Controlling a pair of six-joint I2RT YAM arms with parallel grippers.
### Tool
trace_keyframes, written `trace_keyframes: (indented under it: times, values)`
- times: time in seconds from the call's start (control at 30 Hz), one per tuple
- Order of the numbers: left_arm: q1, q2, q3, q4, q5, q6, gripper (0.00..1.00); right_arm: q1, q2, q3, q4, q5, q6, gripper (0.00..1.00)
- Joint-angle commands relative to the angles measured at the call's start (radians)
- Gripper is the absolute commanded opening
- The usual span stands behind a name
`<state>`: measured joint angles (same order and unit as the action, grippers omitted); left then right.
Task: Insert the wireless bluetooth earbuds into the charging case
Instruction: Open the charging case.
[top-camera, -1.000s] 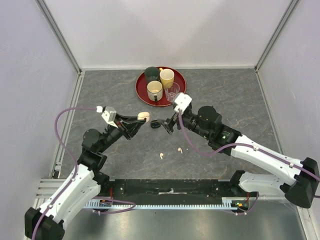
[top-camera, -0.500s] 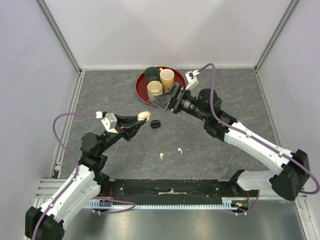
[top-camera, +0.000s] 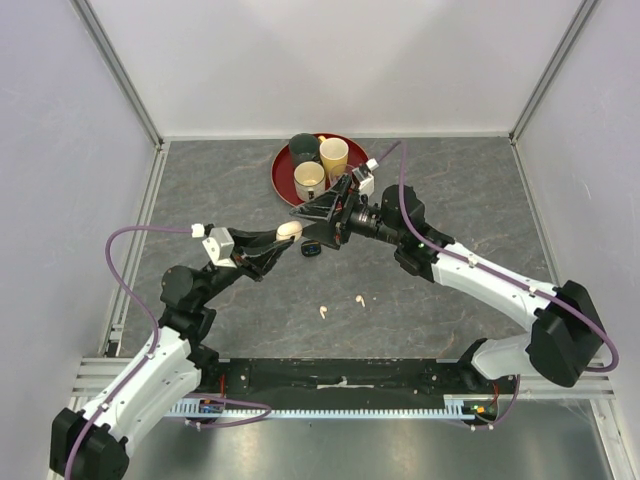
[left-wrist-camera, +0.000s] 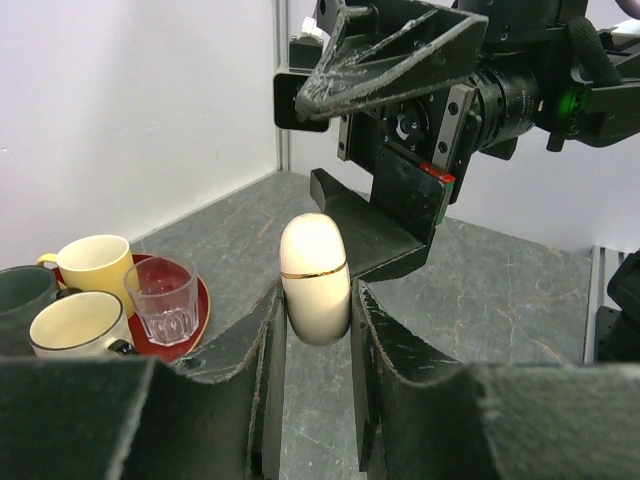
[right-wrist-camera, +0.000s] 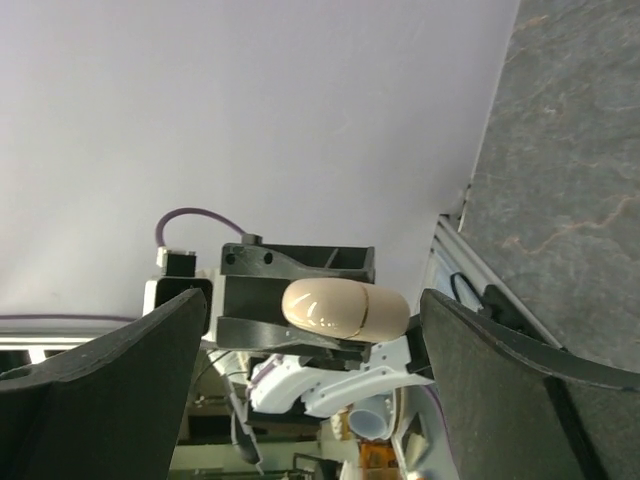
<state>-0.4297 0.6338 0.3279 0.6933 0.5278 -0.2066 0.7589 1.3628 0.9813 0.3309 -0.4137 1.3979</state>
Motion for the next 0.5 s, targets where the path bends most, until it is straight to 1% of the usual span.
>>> trace_keyframes:
  times: [0.0,0.2,0.47]
  values:
    - [-0.003,0.000,0.005,0.071,-0.005,0.046,0.02,-0.001,0.027,-0.009,0.123,-0.060,0.124,0.95]
    - [-0.003,0.012,0.000,0.092,-0.017,0.046,0.02,-0.001,0.076,-0.007,0.137,-0.126,0.194,0.93]
    - [-0.003,0.015,-0.001,0.092,-0.031,0.050,0.02,-0.001,0.068,-0.024,0.143,-0.131,0.219,0.85]
